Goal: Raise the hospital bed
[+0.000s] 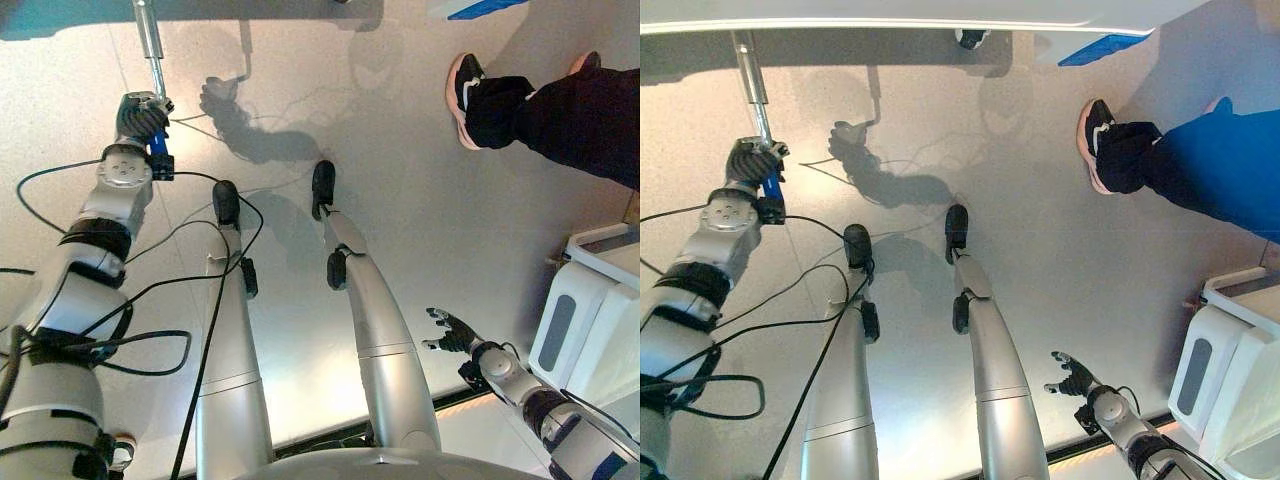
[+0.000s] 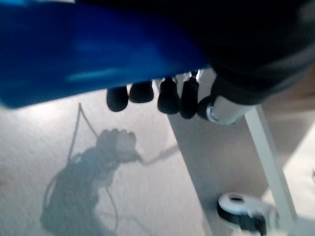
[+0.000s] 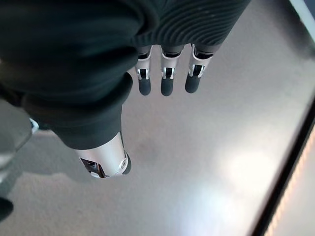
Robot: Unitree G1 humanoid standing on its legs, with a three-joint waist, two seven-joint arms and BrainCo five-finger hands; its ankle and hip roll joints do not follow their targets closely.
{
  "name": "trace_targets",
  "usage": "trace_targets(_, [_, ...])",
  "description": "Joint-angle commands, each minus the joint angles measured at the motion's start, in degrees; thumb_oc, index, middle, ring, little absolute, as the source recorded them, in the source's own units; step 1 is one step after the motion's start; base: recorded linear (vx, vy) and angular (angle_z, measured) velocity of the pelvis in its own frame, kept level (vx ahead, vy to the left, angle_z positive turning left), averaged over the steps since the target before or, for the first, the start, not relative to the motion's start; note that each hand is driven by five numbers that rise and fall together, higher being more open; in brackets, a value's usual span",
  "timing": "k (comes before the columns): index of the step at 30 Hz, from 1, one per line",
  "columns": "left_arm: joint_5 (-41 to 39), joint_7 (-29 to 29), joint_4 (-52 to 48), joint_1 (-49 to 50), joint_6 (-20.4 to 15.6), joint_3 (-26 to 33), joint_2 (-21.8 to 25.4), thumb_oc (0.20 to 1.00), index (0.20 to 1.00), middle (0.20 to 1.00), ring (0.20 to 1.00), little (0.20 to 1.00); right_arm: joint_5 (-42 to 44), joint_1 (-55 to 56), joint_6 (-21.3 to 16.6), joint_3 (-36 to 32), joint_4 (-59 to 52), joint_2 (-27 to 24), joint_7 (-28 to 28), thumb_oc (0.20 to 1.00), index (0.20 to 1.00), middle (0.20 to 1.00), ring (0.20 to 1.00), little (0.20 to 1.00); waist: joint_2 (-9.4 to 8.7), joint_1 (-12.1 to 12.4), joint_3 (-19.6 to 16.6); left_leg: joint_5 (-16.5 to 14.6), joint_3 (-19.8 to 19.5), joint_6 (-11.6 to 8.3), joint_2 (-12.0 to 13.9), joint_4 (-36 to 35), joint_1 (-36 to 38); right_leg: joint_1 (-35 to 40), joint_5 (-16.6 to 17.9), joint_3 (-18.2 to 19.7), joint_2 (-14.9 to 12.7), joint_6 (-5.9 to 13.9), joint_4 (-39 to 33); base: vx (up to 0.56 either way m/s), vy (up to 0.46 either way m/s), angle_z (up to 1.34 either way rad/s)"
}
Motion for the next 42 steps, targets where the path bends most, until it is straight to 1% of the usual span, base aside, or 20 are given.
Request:
trace_targets(1, [3.8, 0.8, -3.6, -1.2, -1.1, -0.3, -0.5, 0.2, 0.2, 0.2, 0.2, 0.2, 1.4, 2.8, 1.5, 3.2, 0.5, -3.0, -0.3, 1.0, 1.0, 1.0, 1.0, 1.0, 0.39, 0.6, -1.3, 0.3, 0.7, 2.2, -2.4, -1.7, 2.4, 1.0, -5.0, 0.6, -0.1, 4.47, 3.6, -0.01, -0.051, -0.03])
trace_targets(9, [7.7, 0.9, -5.9, -3.1, -0.8, -4.5, -6.0, 0.2, 0.2, 0.2, 0.2, 0.2, 1.2, 2.3, 1.6, 4.0, 0.3, -3.9, -0.6, 1.0, 1.0, 1.0, 1.0, 1.0, 0.59, -0.2, -1.3, 1.5, 1.0, 1.13, -1.7, -2.7, 2.3, 0.5, -4.8, 0.4, 0.2, 4.22, 4.1, -0.01, -0.044, 0.0])
trace_targets(12, [8.1, 0.9, -6.4, -3.3, -0.8, -4.9, -6.4, 0.2, 0.2, 0.2, 0.2, 0.2, 1.1, 2.2, 1.6, 4.1, 0.2, -4.0, -0.7, 1.0, 1.0, 1.0, 1.0, 1.0, 0.62, -0.3, -1.2, 1.6, 1.1, 1.07, -1.7, -2.9, 2.3, 0.6, -4.6, 0.4, 0.1, 4.25, 3.9, 0.0, -0.013, 0.01])
trace_targets(15, [8.7, 1.1, -9.6, -3.5, -1.1, -6.4, -9.4, 0.2, 0.2, 0.2, 0.2, 0.2, 0.9, 1.6, 1.7, 4.4, -0.9, -4.7, -1.2, 1.0, 1.0, 1.0, 1.0, 1.0, 0.89, -0.7, -1.1, 2.3, 1.1, 0.62, -1.4, -3.7, 2.3, 0.4, -4.4, 0.1, 0.2, 4.27, 3.6, -0.02, -0.065, 0.0])
trace_targets(19, [8.3, 0.6, -12.7, -2.8, -1.4, -7.7, -10.5, 0.2, 0.2, 0.2, 0.2, 0.2, 0.6, 1.4, 1.6, 4.3, -1.0, -5.0, -1.6, 1.0, 1.0, 1.0, 1.0, 1.0, 1.14, -0.9, -1.1, 2.5, 1.0, 0.46, -1.2, -3.9, 2.4, 0.2, -4.4, 0.1, 0.3, 4.13, 4.0, 0.0, -0.008, 0.0])
trace_targets(21, [7.6, 0.1, -16.9, -2.3, -2.0, -8.7, -11.2, 0.2, 0.2, 0.2, 0.2, 0.2, 0.2, 1.6, 1.8, 3.9, -1.1, -5.2, -1.9, 1.0, 1.0, 1.0, 1.0, 1.0, 1.58, -1.1, -1.3, 2.9, 1.2, 0.2, -1.0, -4.9, 2.8, 0.5, -4.1, 0.1, 0.2, 4.18, 3.3, -0.01, -0.01, 0.02])
trace_targets(22, [7.6, 0.1, -16.9, -2.3, -2.0, -8.8, -11.2, 0.2, 0.2, 0.2, 0.2, 0.2, 0.2, 1.6, 1.8, 3.9, -1.1, -5.2, -1.9, 1.0, 1.0, 1.0, 1.0, 1.0, 1.57, -1.1, -1.3, 2.9, 1.2, 0.2, -1.0, -4.9, 2.8, 0.6, -4.1, 0.1, 0.2, 4.17, 3.3, -0.02, -0.038, 0.06])
trace_targets(23, [5.9, -0.3, -20.5, -1.7, -2.6, -9.6, -11.4, 0.2, 0.2, 0.2, 0.2, 0.2, -0.1, 1.9, 1.8, 3.7, -1.2, -5.5, -2.2, 1.0, 1.0, 1.0, 1.0, 1.0, 1.76, -1.0, -1.2, 3.2, 1.1, 0.05, -1.0, -5.6, 3.2, 1.0, -3.9, 0.0, 0.0, 4.22, 2.7, -0.01, -0.03, 0.06])
trace_targets(25, [5.9, -0.3, -20.5, -1.7, -2.6, -9.6, -11.4, 0.2, 0.2, 0.2, 0.2, 0.2, -0.1, 1.9, 1.8, 3.7, -1.2, -5.5, -2.2, 1.0, 1.0, 1.0, 1.0, 1.0, 1.76, -1.0, -1.2, 3.2, 1.1, 0.05, -1.1, -5.6, 3.2, 1.0, -3.9, 0.0, 0.0, 4.22, 2.7, -0.01, -0.015, 0.03])
trace_targets(27, [1.4, -2.3, -30.2, -0.9, -4.2, -11.7, -9.5, 0.2, 0.2, 0.2, 0.2, 0.2, -0.9, 3.3, 1.9, 2.5, -2.3, -6.3, -2.5, 1.0, 1.0, 1.0, 1.0, 1.0, 2.59, -0.9, -1.2, 3.7, 1.1, -0.16, -1.2, -6.6, 3.9, 1.4, -4.1, -0.1, -0.2, 4.18, 2.7, -0.02, -0.026, 0.04])
trace_targets(28, [1.4, -2.3, -30.2, -0.9, -4.2, -11.7, -9.4, 0.2, 0.2, 0.2, 0.2, 0.2, -0.9, 3.3, 1.9, 2.5, -2.3, -6.3, -2.5, 1.0, 1.0, 1.0, 1.0, 1.0, 2.59, -0.9, -1.2, 3.7, 1.1, -0.16, -1.2, -6.6, 3.9, 1.4, -4.1, -0.1, -0.2, 4.18, 2.7, -0.02, -0.019, 0.09])
trace_targets(29, [-1.1, -3.6, -34.6, -0.4, -4.8, -12.9, -7.8, 0.2, 0.2, 0.2, 0.2, 0.2, -1.5, 3.9, 1.9, 2.1, -2.0, -6.5, -2.8, 1.0, 1.0, 1.0, 1.0, 1.0, 3.14, -0.6, -1.3, 3.7, 1.0, -0.17, -1.4, -6.6, 3.9, 1.3, -4.1, -0.1, -0.3, 4.12, 2.9, -0.01, -0.008, 0.08])
trace_targets(31, [-3.0, -4.8, -39.0, -0.3, -5.4, -14.2, -5.3, 0.2, 0.2, 0.2, 0.2, 0.2, -1.8, 4.5, 1.8, 1.7, -1.9, -6.5, -2.9, 1.0, 1.0, 1.0, 1.0, 1.0, 3.66, -0.4, -1.5, 3.8, 1.1, -0.22, -1.5, -6.6, 3.9, 1.4, -4.2, 0.0, -0.3, 4.06, 3.0, -0.01, -0.006, 0.04])
trace_targets(32, [-3.1, -4.8, -39.0, -0.3, -5.4, -14.2, -5.2, 0.2, 0.2, 0.2, 0.2, 0.2, -1.8, 4.5, 1.8, 1.7, -1.9, -6.5, -2.9, 1.0, 1.0, 1.0, 1.0, 1.0, 3.64, -0.4, -1.5, 3.8, 1.1, -0.22, -1.5, -6.6, 3.9, 1.4, -4.2, 0.0, -0.3, 4.05, 3.0, 0.0, 0.0, 0.0])
trace_targets(33, [-5.5, -6.0, -43.5, 0.1, -6.1, -15.4, -2.3, 0.2, 0.2, 0.2, 0.2, 0.2, -2.0, 5.2, 1.6, 1.3, -1.9, -6.5, -2.8, 1.0, 1.0, 1.0, 1.0, 1.0, 4.06, -0.2, -1.6, 3.9, 1.2, -0.24, -1.6, -6.7, 4.0, 1.4, -4.2, 0.0, -0.5, 4.07, 3.1, 0.0, 0.0, 0.0])
trace_targets(34, [-5.5, -6.0, -43.5, 0.1, -6.1, -15.4, -2.3, 0.2, 0.2, 0.2, 0.2, 0.2, -2.0, 5.2, 1.6, 1.3, -1.9, -6.5, -2.8, 1.0, 1.0, 1.0, 1.0, 1.0, 4.06, -0.2, -1.6, 3.9, 1.2, -0.24, -1.6, -6.7, 4.0, 1.4, -4.2, 0.0, -0.5, 4.07, 3.1, -0.01, 0.016, 0.03])
trace_targets(35, [-7.5, -6.7, -47.5, 0.3, -6.5, -16.2, 0.5, 0.2, 0.2, 0.2, 0.2, 0.2, -2.1, 6.1, 1.5, 0.8, -2.1, -6.7, -2.9, 1.0, 1.0, 1.0, 1.0, 1.0, 4.5, 0.1, -1.7, 4.1, 1.3, -0.28, -1.6, -7.0, 4.2, 1.7, -4.0, -0.1, -0.7, 4.13, 3.0, -0.01, 0.007, 0.03])
trace_targets(37, [-9.2, -7.5, -51.3, 0.3, -7.0, -16.7, 3.2, 0.2, 0.2, 0.2, 0.2, 0.2, -2.3, 6.9, 1.5, 0.3, -2.1, -7.0, -2.7, 1.0, 1.0, 1.0, 1.0, 1.0, 4.81, 0.5, -1.7, 4.4, 1.3, -0.35, -1.7, -7.7, 4.6, 2.0, -3.9, -0.2, -0.8, 4.25, 2.8, -0.01, 0.003, 0.02])
trace_targets(39, [-10.0, -7.9, -53.4, 0.6, -7.3, -16.7, 4.4, 0.2, 0.2, 0.2, 0.2, 0.2, -2.3, 7.2, 1.5, 0.3, -1.9, -7.0, -2.6, 1.0, 1.0, 1.0, 1.0, 1.0, 4.93, 0.7, -1.7, 4.5, 1.3, -0.37, -1.8, -7.9, 4.8, 2.2, -3.9, -0.3, -0.9, 4.27, 2.8, 0.0, 0.003, 0.02])
trace_targets(42, [-13.0, -9.3, -58.9, 1.4, -8.0, -17.1, 7.9, 0.2, 0.2, 0.2, 0.2, 0.2, -2.7, 8.3, 1.2, -0.1, -1.6, -7.0, -2.4, 1.0, 1.0, 1.0, 1.0, 1.0, 5.27, 1.2, -1.7, 4.6, 1.4, -0.45, -1.9, -7.9, 5.1, 2.5, -3.9, -0.6, -1.1, 4.28, 2.9, 0.0, 0.007, 0.05])
